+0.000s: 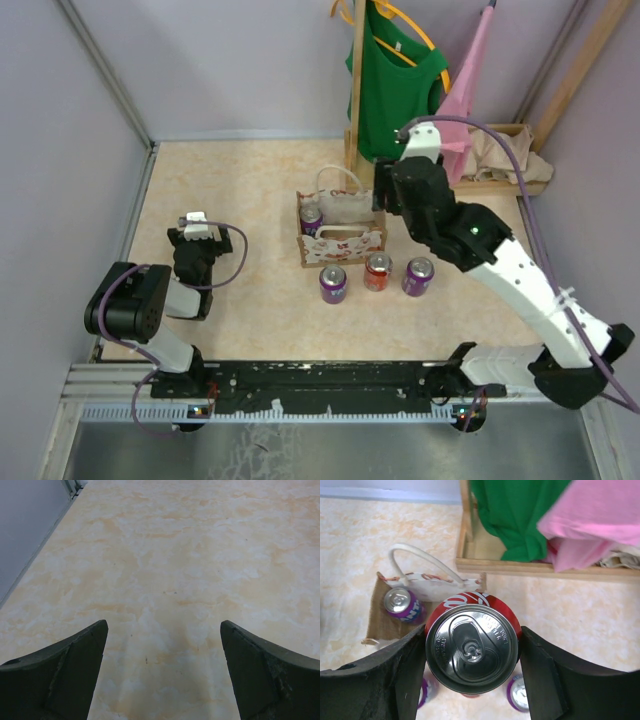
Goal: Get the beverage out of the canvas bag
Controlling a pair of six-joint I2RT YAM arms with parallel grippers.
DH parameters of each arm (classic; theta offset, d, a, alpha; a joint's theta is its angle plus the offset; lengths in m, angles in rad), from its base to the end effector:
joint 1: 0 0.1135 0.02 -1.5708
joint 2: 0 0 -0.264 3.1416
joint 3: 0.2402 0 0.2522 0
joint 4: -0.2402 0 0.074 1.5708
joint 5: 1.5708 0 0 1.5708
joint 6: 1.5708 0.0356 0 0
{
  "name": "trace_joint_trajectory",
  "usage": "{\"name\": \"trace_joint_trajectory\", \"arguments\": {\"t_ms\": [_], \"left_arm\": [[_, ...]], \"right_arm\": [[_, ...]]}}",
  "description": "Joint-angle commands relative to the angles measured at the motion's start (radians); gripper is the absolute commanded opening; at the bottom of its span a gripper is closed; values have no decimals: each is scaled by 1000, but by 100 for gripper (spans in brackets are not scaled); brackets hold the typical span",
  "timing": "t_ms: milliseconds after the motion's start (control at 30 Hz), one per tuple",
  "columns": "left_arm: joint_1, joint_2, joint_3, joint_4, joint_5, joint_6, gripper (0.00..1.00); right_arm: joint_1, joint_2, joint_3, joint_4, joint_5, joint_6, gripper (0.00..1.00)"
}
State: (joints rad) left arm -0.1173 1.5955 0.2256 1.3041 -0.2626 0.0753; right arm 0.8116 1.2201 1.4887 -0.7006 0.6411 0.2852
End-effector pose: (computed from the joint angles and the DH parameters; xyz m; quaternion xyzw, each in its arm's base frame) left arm 0.2418 -0.0192 0.1422 -0.0195 0.7289 0.0813 0.6794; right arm 0.1825 0.1614 0.4414 -0.0439 0.8160 0.0403 0.5750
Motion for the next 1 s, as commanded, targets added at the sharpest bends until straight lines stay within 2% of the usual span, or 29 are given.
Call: {"name": "trace_joint_trajectory", "arguments": {"t_ms": [0, 133, 467, 633, 967], "left_arm": [[1, 8, -6, 43, -6, -10, 100], [0, 7, -6, 42, -8, -9, 100], [1, 7, -6, 43, -7, -10, 100], [1, 7, -6, 43, -7, -11, 100], [0, 7, -6, 43, -7, -10, 100]], "right_arm": [[10, -116, 13, -113, 93, 97, 0], [42, -188, -110, -209, 75, 212, 0], [218, -331, -401, -267, 84, 466, 0], [282, -317, -494, -271, 98, 528, 0], [287, -314, -661, -173, 84, 563, 0]]}}
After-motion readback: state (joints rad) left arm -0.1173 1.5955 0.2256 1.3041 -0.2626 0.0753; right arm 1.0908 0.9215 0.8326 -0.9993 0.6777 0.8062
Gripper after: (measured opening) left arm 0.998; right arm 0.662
